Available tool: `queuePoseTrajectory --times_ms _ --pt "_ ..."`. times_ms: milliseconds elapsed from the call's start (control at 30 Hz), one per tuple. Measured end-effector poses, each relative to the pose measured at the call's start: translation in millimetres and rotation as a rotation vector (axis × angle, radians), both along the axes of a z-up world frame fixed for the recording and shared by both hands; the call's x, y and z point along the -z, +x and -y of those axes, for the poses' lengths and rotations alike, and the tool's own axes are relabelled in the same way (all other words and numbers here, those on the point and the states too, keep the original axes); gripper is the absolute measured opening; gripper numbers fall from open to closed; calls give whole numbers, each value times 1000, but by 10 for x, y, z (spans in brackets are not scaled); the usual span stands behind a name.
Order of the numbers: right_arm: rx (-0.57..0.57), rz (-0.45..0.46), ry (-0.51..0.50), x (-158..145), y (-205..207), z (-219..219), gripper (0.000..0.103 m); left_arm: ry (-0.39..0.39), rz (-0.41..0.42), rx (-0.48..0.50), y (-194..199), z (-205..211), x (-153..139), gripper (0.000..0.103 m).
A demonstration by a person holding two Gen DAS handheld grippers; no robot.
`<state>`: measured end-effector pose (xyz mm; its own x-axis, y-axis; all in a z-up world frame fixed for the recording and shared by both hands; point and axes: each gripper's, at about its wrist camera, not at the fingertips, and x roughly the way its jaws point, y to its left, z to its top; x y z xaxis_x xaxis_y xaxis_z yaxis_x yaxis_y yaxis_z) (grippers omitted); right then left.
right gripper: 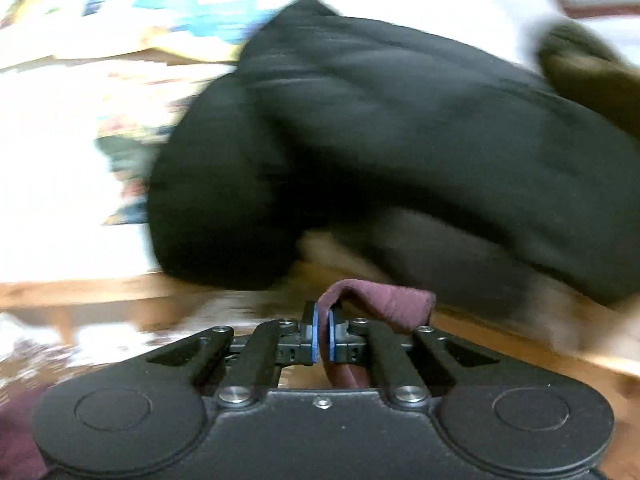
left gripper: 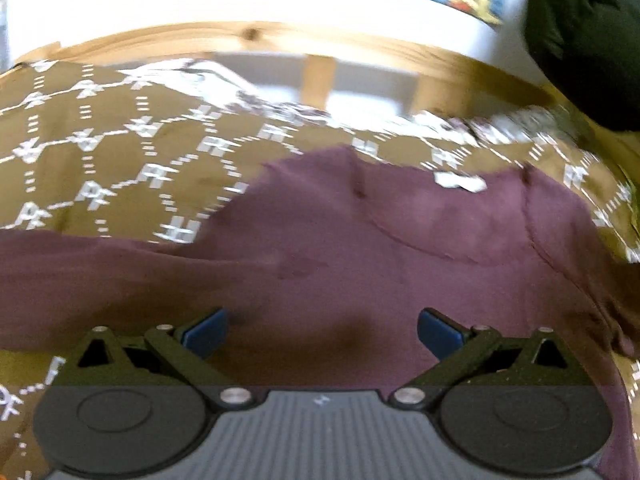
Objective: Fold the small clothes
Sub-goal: 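Carry the held sleeve across the shirt body with the right gripper, then open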
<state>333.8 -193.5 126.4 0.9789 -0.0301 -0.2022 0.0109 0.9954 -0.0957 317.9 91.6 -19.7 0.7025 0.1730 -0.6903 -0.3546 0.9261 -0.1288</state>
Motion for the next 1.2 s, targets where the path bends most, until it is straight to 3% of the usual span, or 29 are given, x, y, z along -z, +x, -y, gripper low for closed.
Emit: queuePoseTrajectory --times_ms 133,333,500,633,800,1067,1133,1200 --pt "-214 15 -142 108 -35 -722 4 -5 25 -75 -104 -268 -34 103" --pt "-486 -63 -381 634 -500 -1544 4 -9 31 -140 -233 -571 -26 103" --pt "-704 -215 -549 1229 -996 -1846 4 -2 19 -172 -329 -738 9 103" --pt "-775 -317 -608 1533 -1235 -1876 4 -10 15 -177 -379 -788 36 103" --pt "-827 -390 -658 1717 -1435 -1862 6 -30 30 -150 -413 -766 55 103" --pt "-907 -398 -632 1686 -1658 -1847 42 -57 35 -89 -366 -656 76 103" --pt "-906 -427 -592 1653 -1671 -1840 48 -55 31 -89 -362 -652 86 103" --pt "-881 -503 -479 1616 -1532 -1806 49 -55 28 -96 -366 -658 97 103"
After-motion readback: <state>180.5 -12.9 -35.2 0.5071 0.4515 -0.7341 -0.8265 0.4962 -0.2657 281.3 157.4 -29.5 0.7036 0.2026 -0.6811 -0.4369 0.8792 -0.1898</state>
